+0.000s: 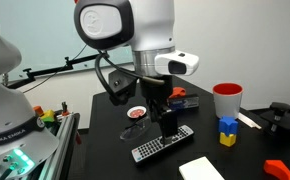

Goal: Pick up the remote, and then place it upside down on the table

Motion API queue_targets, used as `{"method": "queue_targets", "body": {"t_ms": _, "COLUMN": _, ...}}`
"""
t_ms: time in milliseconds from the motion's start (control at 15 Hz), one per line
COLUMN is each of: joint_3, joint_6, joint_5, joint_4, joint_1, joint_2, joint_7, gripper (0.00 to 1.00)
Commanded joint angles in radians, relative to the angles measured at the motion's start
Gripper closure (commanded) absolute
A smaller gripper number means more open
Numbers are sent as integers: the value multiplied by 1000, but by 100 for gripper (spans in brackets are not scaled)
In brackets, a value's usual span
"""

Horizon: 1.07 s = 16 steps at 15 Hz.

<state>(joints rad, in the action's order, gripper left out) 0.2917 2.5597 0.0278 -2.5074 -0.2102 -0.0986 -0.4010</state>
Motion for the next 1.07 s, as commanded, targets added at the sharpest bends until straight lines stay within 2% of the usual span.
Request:
{"method": "queue_targets", "body": {"t_ms": 0, "joint_3": -41, "joint_6": 38, "joint_5": -34, "joint_4": 15, "joint_1": -33, "joint_2": -39, "joint_7": -44, "gripper": 0}}
{"method": "queue_targets", "body": {"t_ms": 600, "joint_3": -90, "joint_6": 46, "joint_5": -51, "joint_4": 36, "joint_1": -77, "joint_2": -108, "joint_7": -53, "gripper": 0}}
{"method": "queue_targets", "body": {"t_ms": 867, "joint_3": -111, "joint_6": 142, "joint_5": -32, "joint_4": 43, "joint_1": -82, "joint_2": -180, "joint_7": -30, "gripper": 0}}
{"method": "queue_targets", "body": {"t_ms": 1000, "joint_3": -103, "joint_6": 189, "joint_5": 16, "joint_4": 50, "joint_1": -64, "joint_2": -209, "joint_7": 19, "gripper": 0}}
